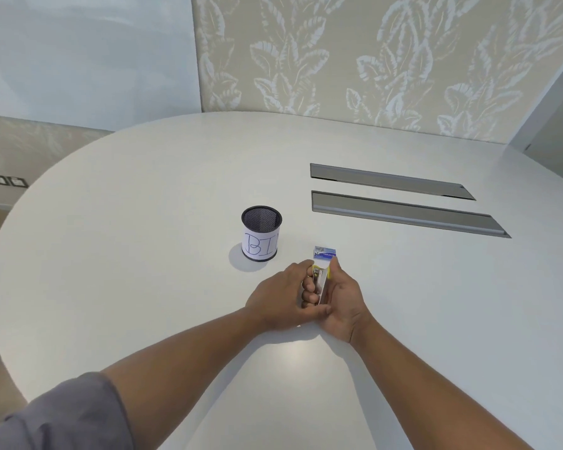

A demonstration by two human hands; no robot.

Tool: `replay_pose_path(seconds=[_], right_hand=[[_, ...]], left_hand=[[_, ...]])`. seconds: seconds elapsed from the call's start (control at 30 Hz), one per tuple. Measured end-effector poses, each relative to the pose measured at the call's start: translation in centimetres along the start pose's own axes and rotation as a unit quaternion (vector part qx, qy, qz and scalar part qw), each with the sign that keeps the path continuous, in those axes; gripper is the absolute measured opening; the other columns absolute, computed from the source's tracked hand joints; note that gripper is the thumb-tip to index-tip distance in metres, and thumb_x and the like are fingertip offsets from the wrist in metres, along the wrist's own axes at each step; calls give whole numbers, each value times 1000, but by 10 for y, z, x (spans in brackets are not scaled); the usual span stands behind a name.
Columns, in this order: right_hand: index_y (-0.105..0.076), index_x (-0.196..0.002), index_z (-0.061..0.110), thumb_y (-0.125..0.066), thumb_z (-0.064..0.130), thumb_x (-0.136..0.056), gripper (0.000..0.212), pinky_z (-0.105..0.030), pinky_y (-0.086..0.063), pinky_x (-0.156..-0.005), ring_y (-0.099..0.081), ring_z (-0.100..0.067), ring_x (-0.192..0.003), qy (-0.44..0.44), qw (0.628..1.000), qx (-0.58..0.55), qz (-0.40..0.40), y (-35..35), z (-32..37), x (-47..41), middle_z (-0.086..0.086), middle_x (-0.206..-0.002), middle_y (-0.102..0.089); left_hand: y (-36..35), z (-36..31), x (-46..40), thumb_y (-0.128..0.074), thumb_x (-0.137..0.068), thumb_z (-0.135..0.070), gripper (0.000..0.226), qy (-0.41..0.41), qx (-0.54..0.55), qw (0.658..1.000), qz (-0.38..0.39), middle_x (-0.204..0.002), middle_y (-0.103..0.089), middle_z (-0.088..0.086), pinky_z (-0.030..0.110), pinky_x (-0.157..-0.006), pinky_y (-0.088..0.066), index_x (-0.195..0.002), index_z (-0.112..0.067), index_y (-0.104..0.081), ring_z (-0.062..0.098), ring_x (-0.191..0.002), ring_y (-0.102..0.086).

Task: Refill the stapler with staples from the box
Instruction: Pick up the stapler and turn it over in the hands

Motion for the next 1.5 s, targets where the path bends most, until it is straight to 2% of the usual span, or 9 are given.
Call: replay_pose_path(seconds=[0.13,0.37,0.53,0.63,0.8,0.93,1.1,1.27,1.5], right_hand=[[-65,-78,12,-51,62,-92,54,-26,-33,-49,-39,-17,-49,-2,1000,18,-7,2,-2,-1,-5,-63,-49],[-65,-81,9,-53,61,-91,54,-26,-34,-47,-40,-17,-48,-6,1000,16,0,3,-2,-2,-7,-62,-50],[-65,-80,7,-56,62,-87,55,-25,-36,-45,-42,-17,-47,-10,1000,27,-4,1,-2,0,-7,-61,-52],[-65,-77,7,-58,63,-85,57,-25,-38,-44,-42,-17,-47,-16,999,36,-15,1,-2,0,-7,-60,-52],[-60,-73,7,-59,65,-84,58,-26,-39,-46,-42,-18,-48,-22,998,56,-24,2,-4,-1,-7,-58,-51],[-63,-81,8,-60,64,-83,57,-26,-39,-46,-42,-18,-49,-16,998,50,-23,1,-2,0,-8,-61,-52],[-62,-74,7,-59,65,-84,59,-25,-41,-44,-45,-17,-46,-19,998,55,-27,3,-3,0,-7,-58,-52],[-63,-76,8,-58,64,-85,57,-25,-40,-45,-45,-17,-47,-17,998,52,-26,0,-2,2,-7,-59,-52],[-61,-73,8,-58,66,-84,59,-25,-38,-46,-44,-17,-46,-17,998,61,-30,-1,-2,2,-7,-58,-51]], left_hand=[[-2,0,0,-55,-64,-90,91,4,-12,1000,10,-123,-53,-24,33,-81,-48,-140,-49,-25,9,-105,-58],[1,-2,0,-57,-64,-89,83,0,-8,1000,6,-106,-56,-27,31,-73,-45,-132,-48,-32,6,-92,-55],[-1,-1,2,-55,-60,-93,96,3,-4,1000,7,-109,-51,-32,27,-75,-41,-141,-56,-20,2,-93,-51],[-1,-1,0,-57,-62,-90,90,-4,-6,1000,9,-109,-56,-28,28,-75,-45,-138,-56,-24,3,-94,-54],[1,-2,0,-62,-63,-85,77,-11,-5,1000,4,-92,-55,-30,28,-65,-44,-128,-56,-33,2,-85,-55],[2,-3,0,-62,-62,-86,78,-17,-6,1000,-4,-91,-53,-34,26,-63,-41,-128,-55,-33,2,-84,-55],[2,-4,0,-63,-63,-84,73,-17,-4,1000,-4,-91,-54,-33,29,-63,-46,-124,-56,-34,4,-84,-57],[4,-6,1,-63,-62,-84,76,-12,-1,1000,-9,-88,-51,-38,24,-61,-39,-126,-56,-33,2,-81,-55],[6,-7,2,-63,-61,-86,71,-14,3,1000,-14,-94,-53,-37,20,-54,-34,-120,-56,-35,-14,-76,-52]])
Point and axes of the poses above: each hand's wrist, its own x-axis away from the middle knuckle, its own y-axis out of the back of the hand, z = x × y, the point moved 6 cm from there along -x, towards the middle knuckle
